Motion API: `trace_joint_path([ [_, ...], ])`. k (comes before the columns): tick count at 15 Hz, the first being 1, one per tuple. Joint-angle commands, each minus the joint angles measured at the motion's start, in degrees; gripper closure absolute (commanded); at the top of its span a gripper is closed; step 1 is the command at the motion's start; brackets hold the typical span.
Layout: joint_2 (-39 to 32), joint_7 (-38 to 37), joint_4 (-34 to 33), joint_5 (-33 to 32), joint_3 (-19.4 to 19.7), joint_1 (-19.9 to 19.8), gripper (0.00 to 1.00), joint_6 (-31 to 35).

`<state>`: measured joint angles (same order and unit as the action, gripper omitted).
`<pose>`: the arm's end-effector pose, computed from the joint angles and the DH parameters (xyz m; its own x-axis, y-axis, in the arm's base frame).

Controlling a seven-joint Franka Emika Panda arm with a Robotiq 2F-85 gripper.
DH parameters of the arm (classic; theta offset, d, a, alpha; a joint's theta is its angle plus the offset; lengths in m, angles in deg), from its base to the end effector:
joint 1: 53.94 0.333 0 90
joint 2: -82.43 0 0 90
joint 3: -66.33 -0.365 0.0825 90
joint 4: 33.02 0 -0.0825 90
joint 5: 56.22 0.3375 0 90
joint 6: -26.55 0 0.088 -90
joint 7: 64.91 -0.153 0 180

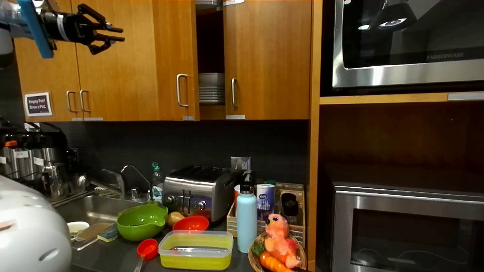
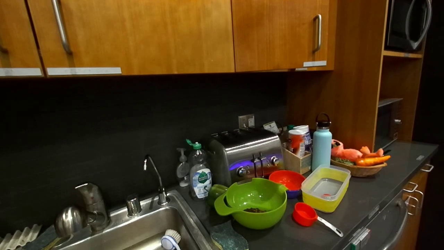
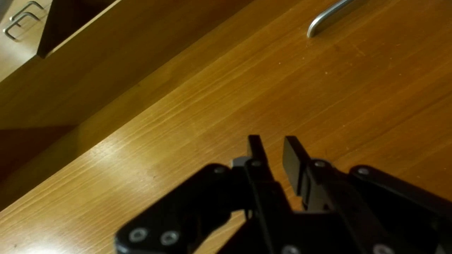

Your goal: Close the top left cabinet door

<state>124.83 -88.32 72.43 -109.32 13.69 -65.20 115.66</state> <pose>0.1860 0.2818 0.7777 0.6538 0.4987 0.5691 -0.4013 -0.4090 0.8195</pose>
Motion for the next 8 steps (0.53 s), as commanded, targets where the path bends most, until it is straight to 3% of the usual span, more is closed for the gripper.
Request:
trace_joint_path([
  [1, -3.63, -6.66, 0.08, -2.1, 3.66, 5.63, 1.0, 1.22],
  [8, -7.49, -13.95, 0.4, -5.65, 10.69, 10.61, 1.0, 6.76],
])
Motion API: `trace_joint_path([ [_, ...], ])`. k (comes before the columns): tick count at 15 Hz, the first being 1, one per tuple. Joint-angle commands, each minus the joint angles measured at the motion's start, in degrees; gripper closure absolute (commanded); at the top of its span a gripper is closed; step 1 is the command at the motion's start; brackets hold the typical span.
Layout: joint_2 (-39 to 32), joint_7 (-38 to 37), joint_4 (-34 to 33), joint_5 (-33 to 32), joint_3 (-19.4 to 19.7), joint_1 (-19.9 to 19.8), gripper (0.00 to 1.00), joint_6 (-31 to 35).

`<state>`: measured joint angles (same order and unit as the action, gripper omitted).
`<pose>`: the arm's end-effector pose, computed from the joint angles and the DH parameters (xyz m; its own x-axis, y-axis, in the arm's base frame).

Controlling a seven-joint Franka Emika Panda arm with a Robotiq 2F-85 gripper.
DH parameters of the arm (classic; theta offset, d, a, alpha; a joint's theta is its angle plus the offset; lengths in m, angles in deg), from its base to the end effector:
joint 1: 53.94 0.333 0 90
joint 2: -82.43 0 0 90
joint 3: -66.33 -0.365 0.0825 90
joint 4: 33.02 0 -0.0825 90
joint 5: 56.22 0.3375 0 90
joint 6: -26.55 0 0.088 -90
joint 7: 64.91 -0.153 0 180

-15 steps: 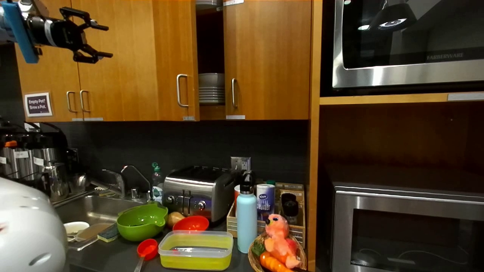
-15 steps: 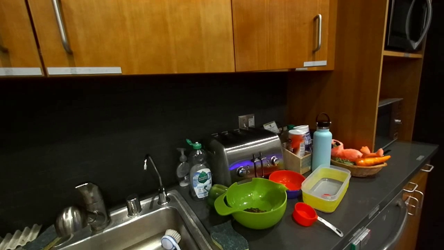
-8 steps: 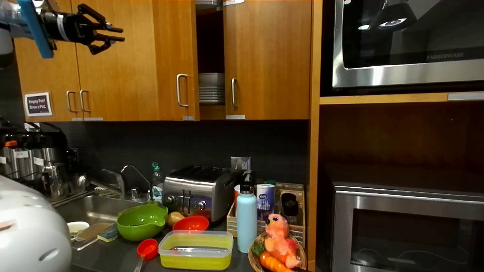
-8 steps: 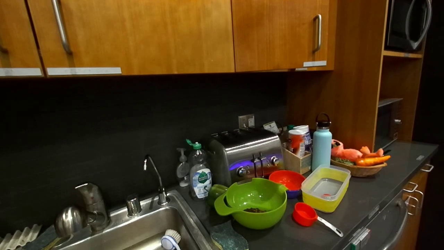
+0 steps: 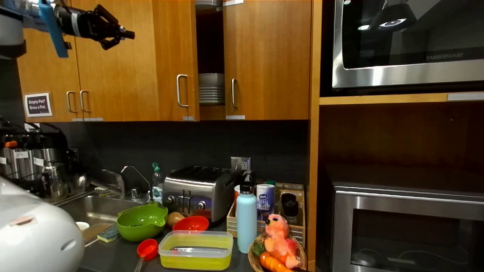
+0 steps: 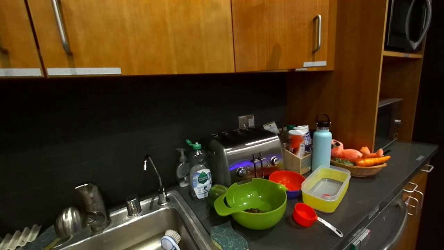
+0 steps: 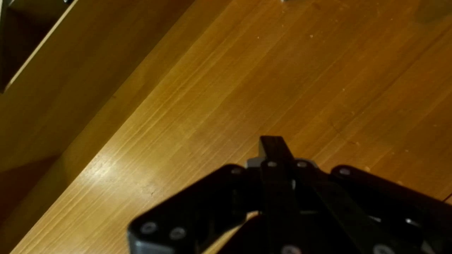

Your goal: Close the top left cabinet door

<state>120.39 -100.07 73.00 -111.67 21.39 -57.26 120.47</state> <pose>0.2120 0.2567 0.7961 0.5364 0.4235 0.7300 -0.4489 -0.5893 0.6717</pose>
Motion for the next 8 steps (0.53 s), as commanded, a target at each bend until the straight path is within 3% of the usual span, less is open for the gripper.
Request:
trace_joint_path([
  [1, -4.01, -2.16, -0.6, -4.29, 3.89, 2.89, 1.0, 2.41],
  [8, -9.41, -0.41, -1.74, -11.36, 10.99, 5.96, 1.0, 1.39],
])
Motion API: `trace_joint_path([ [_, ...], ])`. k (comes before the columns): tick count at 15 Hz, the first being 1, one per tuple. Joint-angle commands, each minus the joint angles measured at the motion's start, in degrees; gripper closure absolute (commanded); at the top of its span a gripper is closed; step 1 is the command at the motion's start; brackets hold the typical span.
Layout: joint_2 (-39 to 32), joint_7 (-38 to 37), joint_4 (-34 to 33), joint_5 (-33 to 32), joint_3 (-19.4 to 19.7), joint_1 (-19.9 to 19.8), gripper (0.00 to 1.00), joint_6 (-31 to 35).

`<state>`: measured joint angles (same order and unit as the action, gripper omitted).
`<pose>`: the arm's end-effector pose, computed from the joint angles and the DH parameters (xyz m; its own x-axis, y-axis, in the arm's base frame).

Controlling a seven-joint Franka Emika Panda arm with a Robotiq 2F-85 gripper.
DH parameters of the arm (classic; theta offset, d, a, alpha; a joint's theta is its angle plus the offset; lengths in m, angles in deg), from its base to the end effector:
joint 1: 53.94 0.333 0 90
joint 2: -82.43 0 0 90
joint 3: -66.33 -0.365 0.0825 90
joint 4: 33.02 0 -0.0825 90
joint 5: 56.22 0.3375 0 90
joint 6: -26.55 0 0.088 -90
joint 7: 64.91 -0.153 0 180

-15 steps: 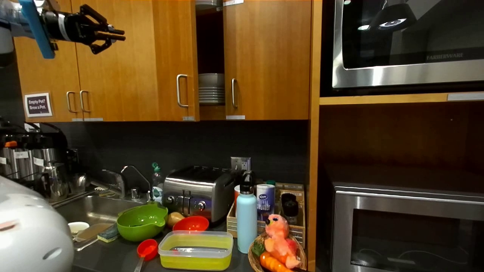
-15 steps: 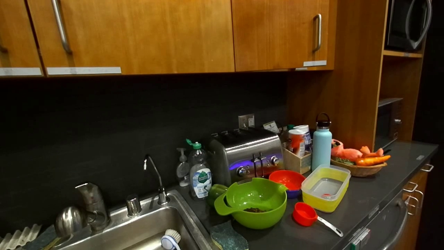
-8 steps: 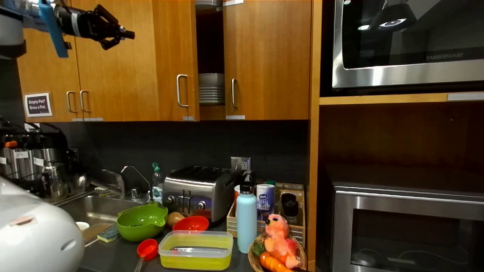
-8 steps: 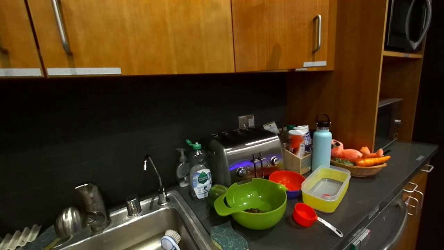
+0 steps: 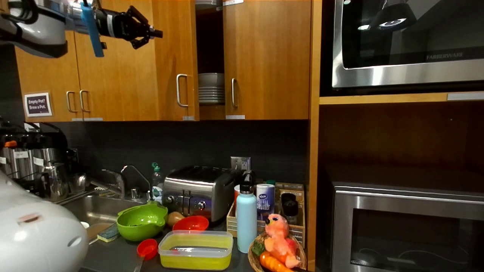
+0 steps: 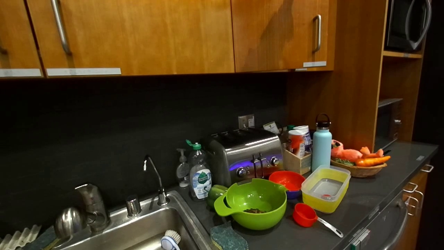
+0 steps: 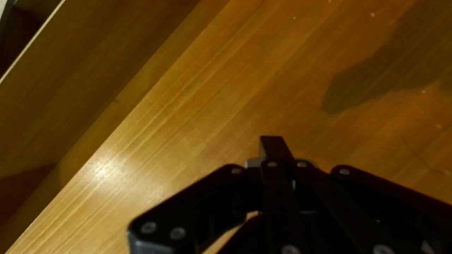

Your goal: Close the top left cabinet door

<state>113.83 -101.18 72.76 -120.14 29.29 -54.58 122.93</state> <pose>0.2801 0.2040 0.8119 0.5554 0.4084 0.7244 -0.4821 -0.5516 0.6806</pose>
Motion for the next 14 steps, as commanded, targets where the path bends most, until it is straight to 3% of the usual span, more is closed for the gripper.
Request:
trace_joint_path([
  [1, -3.3, 0.73, -1.6, -3.26, 4.03, 4.19, 1.0, -1.21],
  [7, -5.61, 0.79, -1.94, -4.15, 8.44, 8.81, 1.0, -1.23],
  [14, -8.15, 1.53, -2.98, -4.55, 10.76, 10.66, 1.0, -0.42],
])
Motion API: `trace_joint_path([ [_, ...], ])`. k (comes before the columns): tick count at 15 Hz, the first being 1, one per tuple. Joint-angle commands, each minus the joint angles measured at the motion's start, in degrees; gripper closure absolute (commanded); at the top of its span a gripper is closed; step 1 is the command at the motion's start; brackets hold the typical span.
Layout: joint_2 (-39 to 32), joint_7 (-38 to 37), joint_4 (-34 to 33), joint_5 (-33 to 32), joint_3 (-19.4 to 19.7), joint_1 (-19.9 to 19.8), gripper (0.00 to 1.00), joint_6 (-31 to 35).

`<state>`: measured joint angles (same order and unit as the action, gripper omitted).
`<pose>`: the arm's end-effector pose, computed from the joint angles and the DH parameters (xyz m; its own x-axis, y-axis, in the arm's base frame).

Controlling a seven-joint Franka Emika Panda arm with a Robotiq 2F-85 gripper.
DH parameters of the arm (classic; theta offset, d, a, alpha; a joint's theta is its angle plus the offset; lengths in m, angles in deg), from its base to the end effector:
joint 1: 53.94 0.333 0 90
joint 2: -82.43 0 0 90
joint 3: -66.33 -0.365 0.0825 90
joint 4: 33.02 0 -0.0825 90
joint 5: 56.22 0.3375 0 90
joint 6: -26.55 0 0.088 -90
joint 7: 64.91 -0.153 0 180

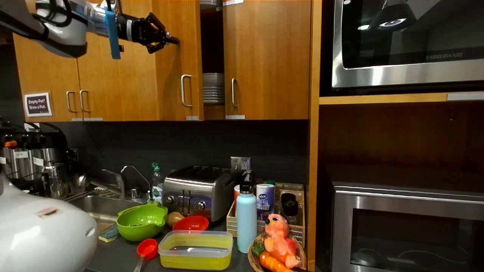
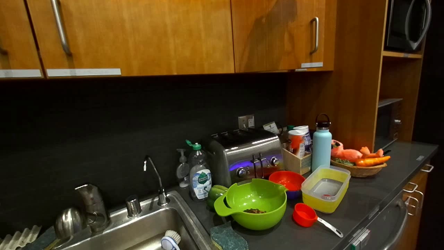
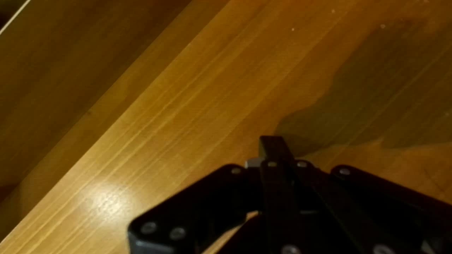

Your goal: Close the top left cabinet door

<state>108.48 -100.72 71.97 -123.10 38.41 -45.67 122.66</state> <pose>0.3216 0.1735 0.8084 0.5979 0.3912 0.6996 -0.4337 -0.5761 0.6928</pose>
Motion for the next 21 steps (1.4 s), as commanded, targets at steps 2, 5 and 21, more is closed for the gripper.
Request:
trace_joint_path([
  [2, -3.62, 1.19, -2.55, -1.48, 2.24, 1.98, 1.0, 0.31],
  [5, -4.88, 1.18, -2.89, -1.31, 3.22, 2.23, 1.0, 1.15],
  [21, -2.75, -0.85, -2.54, 3.08, -0.28, 7.36, 0.94, -11.72],
])
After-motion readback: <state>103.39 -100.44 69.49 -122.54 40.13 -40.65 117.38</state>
